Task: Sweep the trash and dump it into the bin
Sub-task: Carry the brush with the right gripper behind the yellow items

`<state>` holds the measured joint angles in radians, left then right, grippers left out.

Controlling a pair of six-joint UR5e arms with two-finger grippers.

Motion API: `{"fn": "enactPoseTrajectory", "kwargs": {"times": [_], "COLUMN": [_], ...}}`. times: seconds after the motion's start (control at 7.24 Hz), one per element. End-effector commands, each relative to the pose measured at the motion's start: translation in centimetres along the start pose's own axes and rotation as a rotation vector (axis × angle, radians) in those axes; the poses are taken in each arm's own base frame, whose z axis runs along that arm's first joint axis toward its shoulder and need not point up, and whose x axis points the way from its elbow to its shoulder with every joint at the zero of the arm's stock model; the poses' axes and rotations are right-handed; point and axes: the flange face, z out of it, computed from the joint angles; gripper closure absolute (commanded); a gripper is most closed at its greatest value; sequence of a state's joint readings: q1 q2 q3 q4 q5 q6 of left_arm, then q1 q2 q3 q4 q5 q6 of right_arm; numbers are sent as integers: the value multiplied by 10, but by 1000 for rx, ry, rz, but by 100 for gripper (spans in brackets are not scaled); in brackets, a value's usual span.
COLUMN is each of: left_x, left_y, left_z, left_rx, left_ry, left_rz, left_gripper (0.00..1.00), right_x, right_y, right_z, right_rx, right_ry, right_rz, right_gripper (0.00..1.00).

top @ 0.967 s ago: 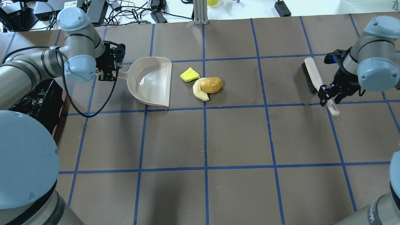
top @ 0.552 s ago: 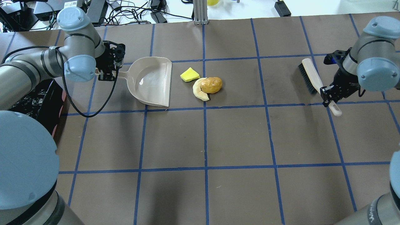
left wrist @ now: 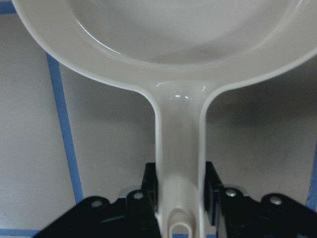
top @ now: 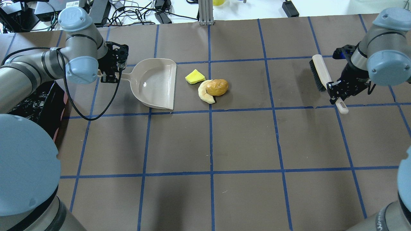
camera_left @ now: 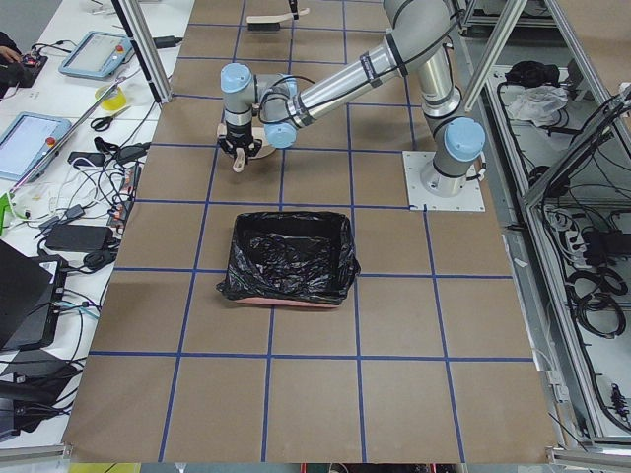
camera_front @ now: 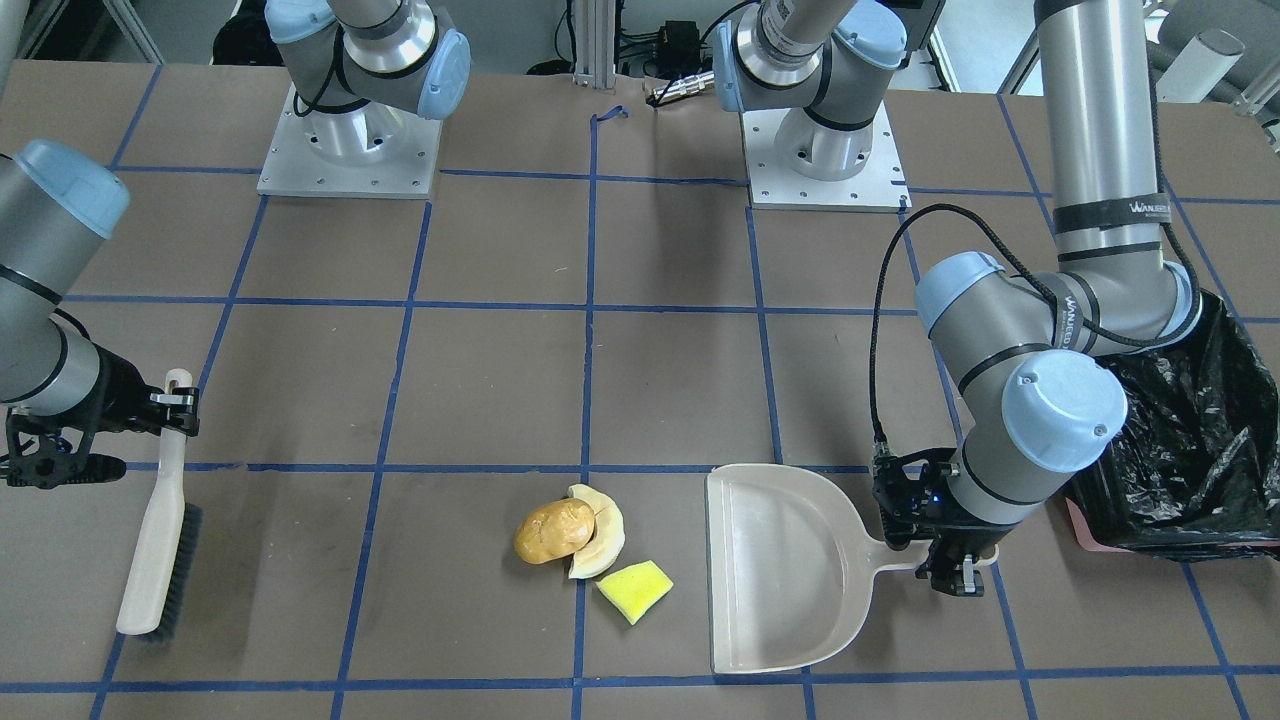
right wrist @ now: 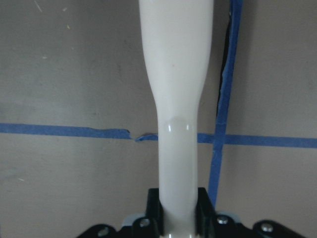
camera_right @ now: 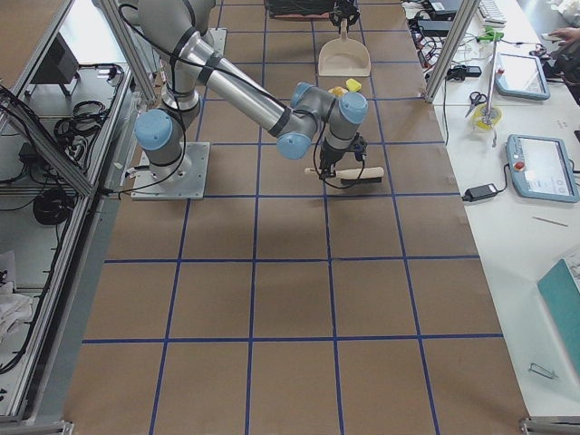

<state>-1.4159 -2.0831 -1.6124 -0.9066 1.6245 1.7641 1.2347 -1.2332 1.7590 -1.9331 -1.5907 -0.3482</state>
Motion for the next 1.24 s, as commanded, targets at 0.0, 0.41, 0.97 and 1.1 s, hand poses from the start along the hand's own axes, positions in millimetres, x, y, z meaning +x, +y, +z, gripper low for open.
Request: {"fn": "enactPoseTrajectory", "kwargs": {"times": [0.0,0.41,0.97,1.1], "left_x": [0,0,0,0], "left_y": [0,0,0,0], "left_z": [1,0,1,1], "left_rx": [0,0,0,0], "left_ry": [1,0,1,1], "left_rz": [0,0,0,0], "left_gripper": [100,100,100,100], "right_x": [-88,-210,-294,-312], "right_y": [-5,13,38,45], "right_z": [-19,-21,-6,0], "right_rx": [6,14,-21,-36], "right_ry": [-9,-40,-57,-69], "right_rz": [130,207,183,162], "right_gripper": [100,100,100,100]}}
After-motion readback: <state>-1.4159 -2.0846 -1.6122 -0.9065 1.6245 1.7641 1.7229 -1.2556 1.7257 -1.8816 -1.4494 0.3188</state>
